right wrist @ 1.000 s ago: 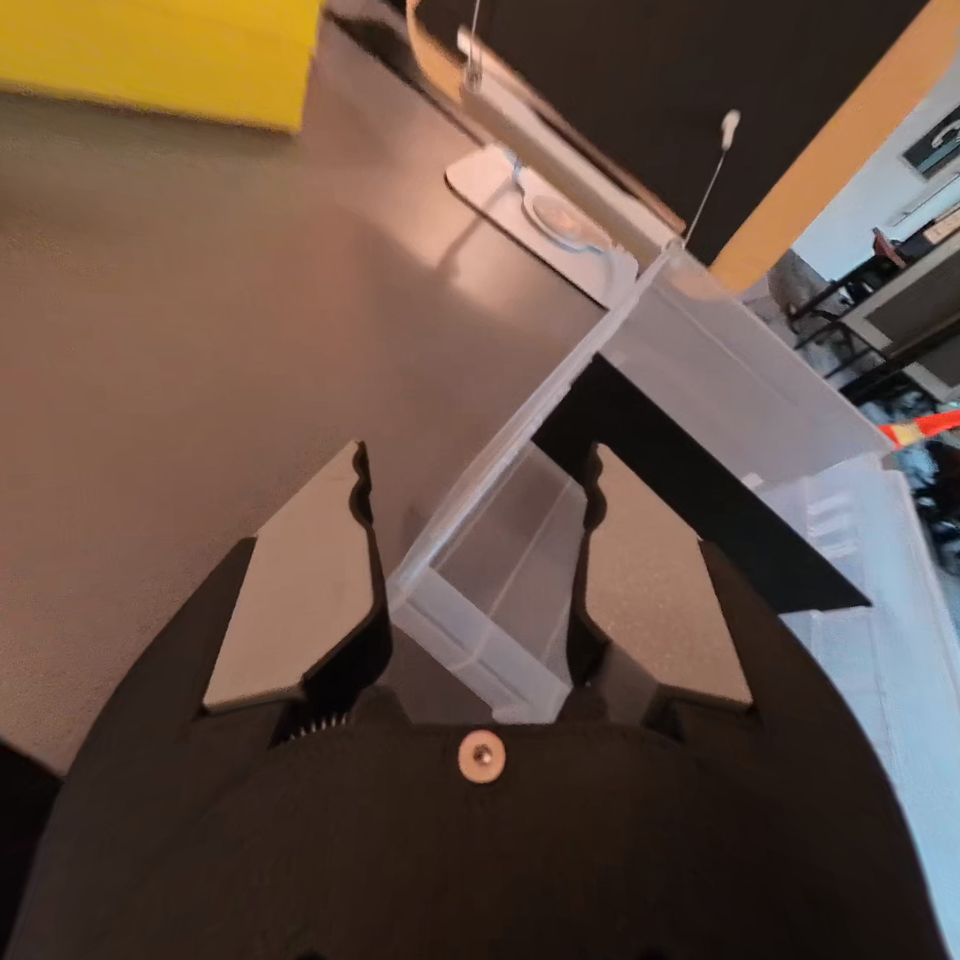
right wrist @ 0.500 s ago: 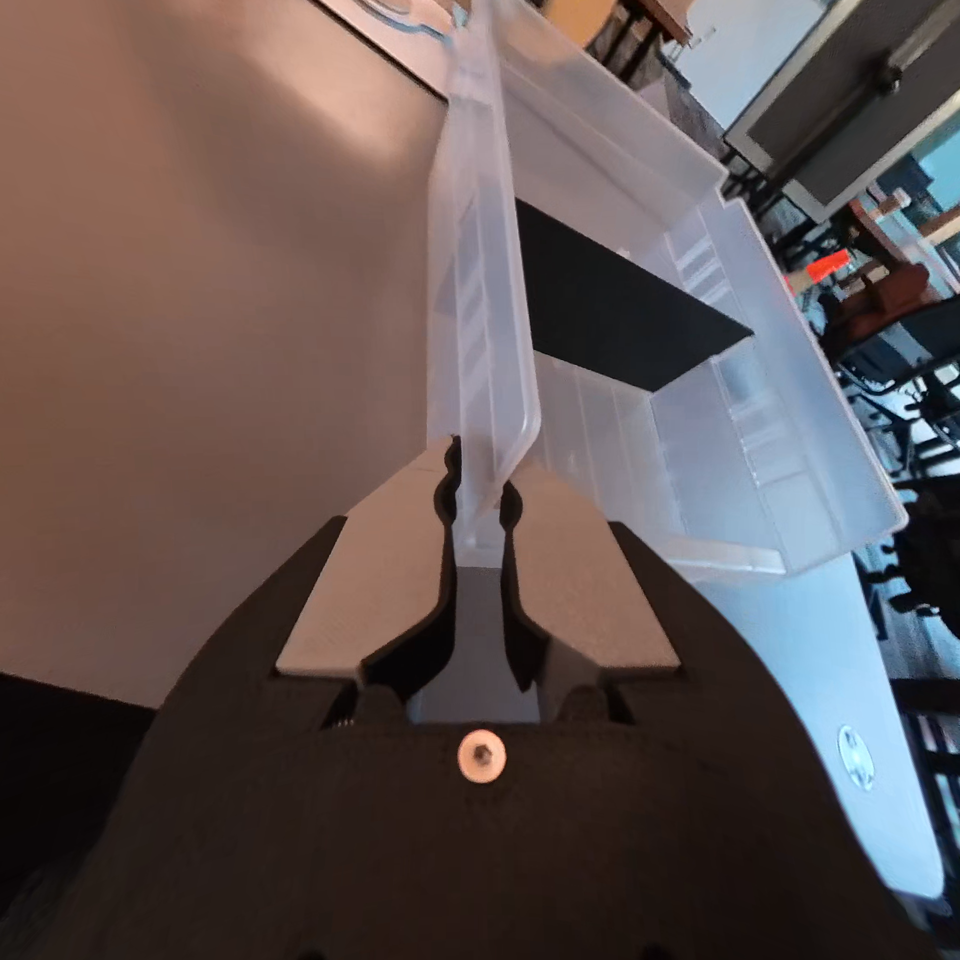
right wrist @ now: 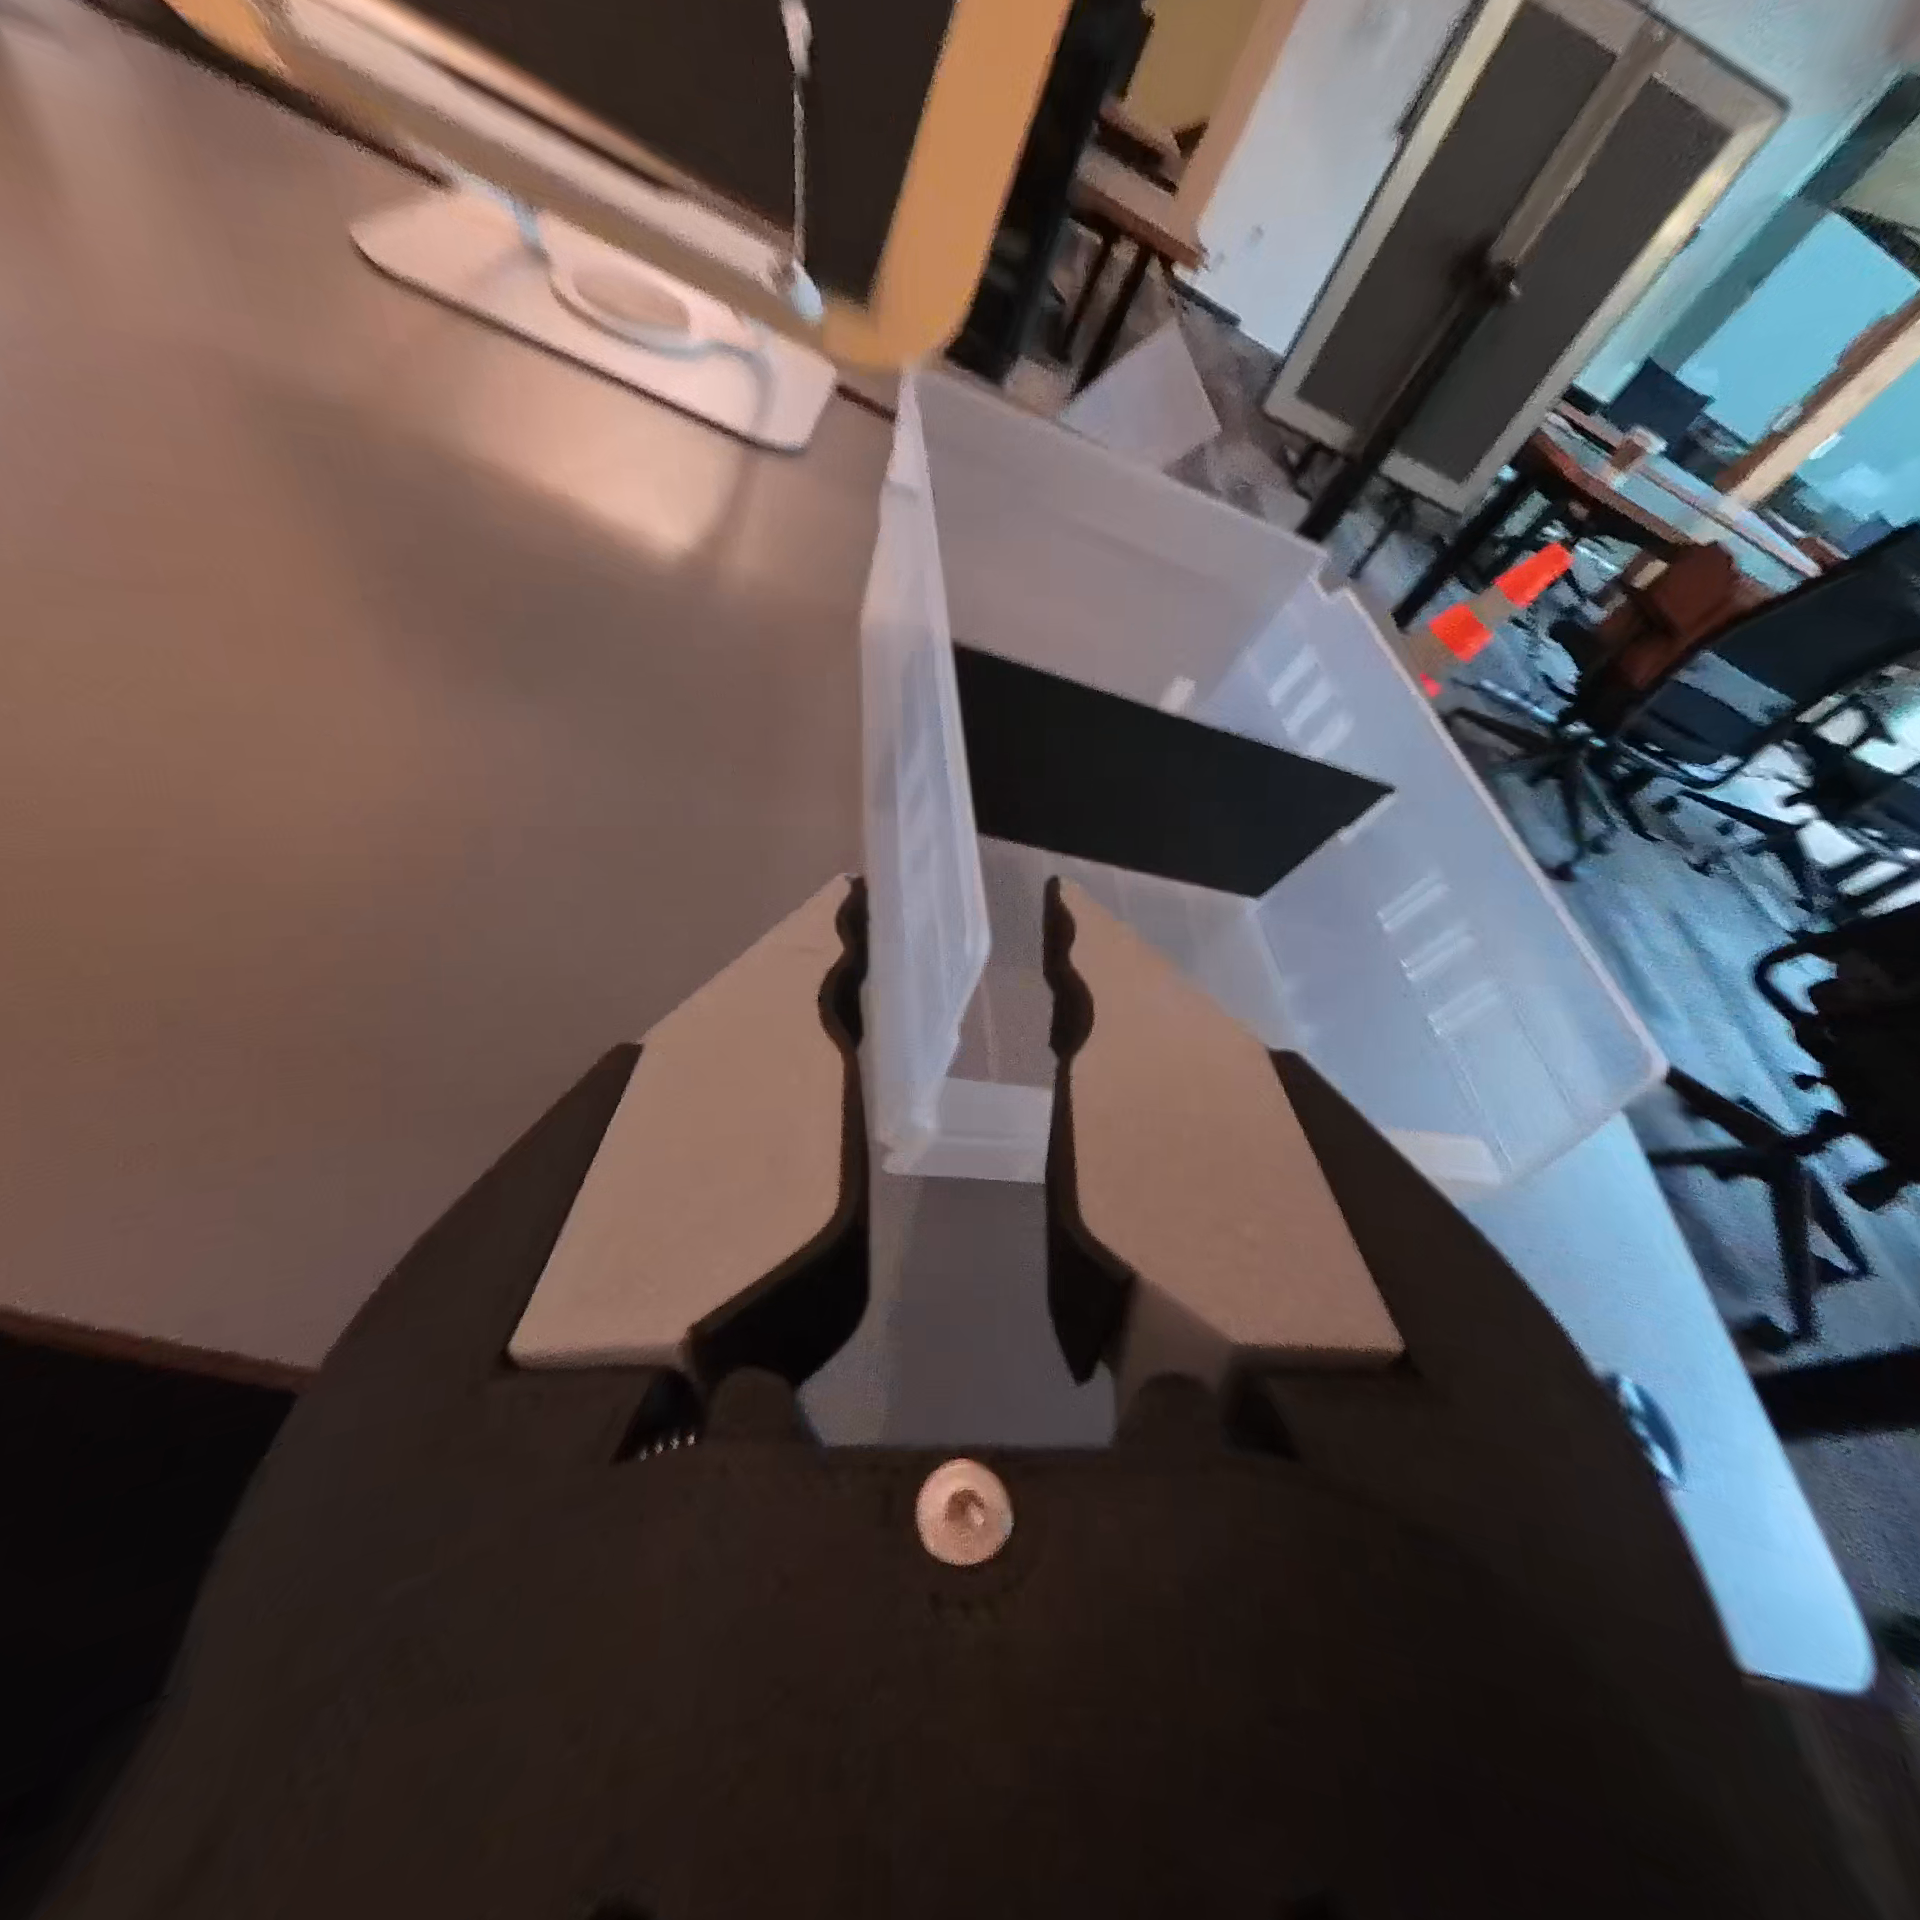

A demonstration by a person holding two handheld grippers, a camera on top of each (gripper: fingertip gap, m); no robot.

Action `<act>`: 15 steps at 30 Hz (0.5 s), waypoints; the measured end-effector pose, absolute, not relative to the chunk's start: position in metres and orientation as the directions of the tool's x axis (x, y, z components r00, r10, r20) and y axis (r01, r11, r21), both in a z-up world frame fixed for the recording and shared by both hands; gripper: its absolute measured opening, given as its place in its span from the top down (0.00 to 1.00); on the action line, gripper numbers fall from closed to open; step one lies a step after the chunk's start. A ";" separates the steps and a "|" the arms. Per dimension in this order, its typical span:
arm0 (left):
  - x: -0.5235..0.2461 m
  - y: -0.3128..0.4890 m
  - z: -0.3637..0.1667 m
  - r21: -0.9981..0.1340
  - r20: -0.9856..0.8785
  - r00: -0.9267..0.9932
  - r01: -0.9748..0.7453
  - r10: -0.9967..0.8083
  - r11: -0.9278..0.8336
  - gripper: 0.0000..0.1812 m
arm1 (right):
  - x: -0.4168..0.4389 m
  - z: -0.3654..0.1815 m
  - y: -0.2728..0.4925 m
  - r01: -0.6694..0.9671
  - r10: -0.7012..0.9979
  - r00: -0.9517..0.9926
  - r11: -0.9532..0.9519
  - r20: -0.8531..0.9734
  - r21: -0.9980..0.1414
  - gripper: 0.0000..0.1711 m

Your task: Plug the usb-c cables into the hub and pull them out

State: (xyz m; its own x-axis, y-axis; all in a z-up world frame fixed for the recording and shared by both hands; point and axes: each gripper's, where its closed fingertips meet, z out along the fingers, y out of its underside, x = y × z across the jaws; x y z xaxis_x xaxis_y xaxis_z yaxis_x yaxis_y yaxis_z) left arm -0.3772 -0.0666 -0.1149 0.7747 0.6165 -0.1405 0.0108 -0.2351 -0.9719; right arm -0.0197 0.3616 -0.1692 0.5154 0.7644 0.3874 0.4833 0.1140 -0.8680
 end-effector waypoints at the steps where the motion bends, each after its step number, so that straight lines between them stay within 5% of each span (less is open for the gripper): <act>1: -0.380 -0.074 -0.113 -0.973 -0.124 0.774 0.029 0.621 -0.230 0.86 | -0.022 -0.159 0.352 0.455 0.788 0.501 0.111 0.357 -0.883 0.78; 6: -0.394 -0.094 -0.117 -0.969 -0.077 0.762 0.095 0.643 -0.228 0.82 | -0.074 -0.141 0.276 0.393 0.968 0.202 0.061 0.152 -0.917 0.64; 11: -0.409 -0.088 -0.138 -0.935 -0.082 0.778 0.157 0.623 -0.319 0.76 | -0.159 -0.153 0.219 0.408 0.990 -0.126 0.110 0.063 -0.906 0.68; 15: -0.426 -0.059 -0.121 -0.922 -0.075 0.829 0.155 0.555 -0.355 0.77 | -0.244 -0.183 0.232 0.494 0.983 -0.159 0.160 0.092 -0.855 0.72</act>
